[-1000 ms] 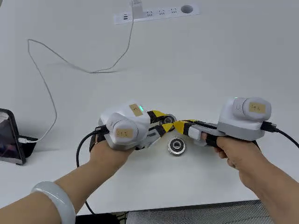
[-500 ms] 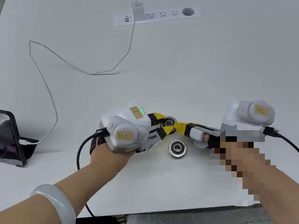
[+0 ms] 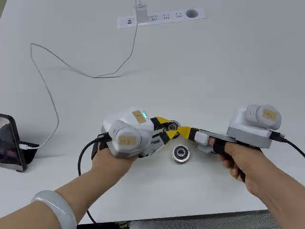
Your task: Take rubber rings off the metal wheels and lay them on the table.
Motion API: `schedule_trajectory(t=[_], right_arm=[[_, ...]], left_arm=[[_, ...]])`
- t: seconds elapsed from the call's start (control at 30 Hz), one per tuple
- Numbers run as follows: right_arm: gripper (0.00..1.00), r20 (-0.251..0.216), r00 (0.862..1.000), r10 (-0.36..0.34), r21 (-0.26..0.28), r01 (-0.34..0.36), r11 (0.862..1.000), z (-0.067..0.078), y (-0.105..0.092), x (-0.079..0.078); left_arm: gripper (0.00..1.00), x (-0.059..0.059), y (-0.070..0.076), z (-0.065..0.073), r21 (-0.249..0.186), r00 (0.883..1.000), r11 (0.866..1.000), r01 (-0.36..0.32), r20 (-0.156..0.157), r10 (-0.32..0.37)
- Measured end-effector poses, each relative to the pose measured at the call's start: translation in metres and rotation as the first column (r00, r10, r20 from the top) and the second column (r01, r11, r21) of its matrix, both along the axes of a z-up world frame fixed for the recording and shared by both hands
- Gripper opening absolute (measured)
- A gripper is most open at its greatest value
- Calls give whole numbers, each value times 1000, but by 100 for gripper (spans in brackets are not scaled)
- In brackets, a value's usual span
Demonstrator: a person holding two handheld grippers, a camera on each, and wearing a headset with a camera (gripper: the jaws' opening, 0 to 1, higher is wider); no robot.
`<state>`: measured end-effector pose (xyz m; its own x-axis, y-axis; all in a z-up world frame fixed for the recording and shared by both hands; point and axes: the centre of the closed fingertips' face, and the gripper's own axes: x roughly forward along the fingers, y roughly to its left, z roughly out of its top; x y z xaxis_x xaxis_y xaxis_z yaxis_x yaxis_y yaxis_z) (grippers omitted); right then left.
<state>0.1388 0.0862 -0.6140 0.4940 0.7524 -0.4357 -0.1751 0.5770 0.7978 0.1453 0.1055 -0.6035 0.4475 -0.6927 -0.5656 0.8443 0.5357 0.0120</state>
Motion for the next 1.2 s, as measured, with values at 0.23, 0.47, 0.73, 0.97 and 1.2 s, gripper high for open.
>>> schedule_trajectory(t=[0.23, 0.47, 0.73, 0.97, 1.2], right_arm=[[11, -75, 997, -18, 103, 26, 994, 1, 2, -2], [8, -60, 998, -12, 99, 18, 995, 4, 4, -3], [9, -36, 999, 3, 83, 0, 997, 7, 3, -7], [7, -27, 1000, 1, 68, 1, 998, 6, 3, -6], [4, -10, 1000, 8, 56, -7, 998, 8, 1, -3]], left_arm=[[13, 0, 1, -1, -6, 1000, 1000, -8, -5, 8], [13, -1, 0, 0, -8, 1000, 1000, -12, -5, 12], [13, -1, 0, 0, 0, 1000, 1000, -6, -2, 6], [13, -1, 0, 1, 0, 1000, 1000, -6, -4, 6], [13, -1, 1, 0, -5, 1000, 1000, -7, -4, 7]])
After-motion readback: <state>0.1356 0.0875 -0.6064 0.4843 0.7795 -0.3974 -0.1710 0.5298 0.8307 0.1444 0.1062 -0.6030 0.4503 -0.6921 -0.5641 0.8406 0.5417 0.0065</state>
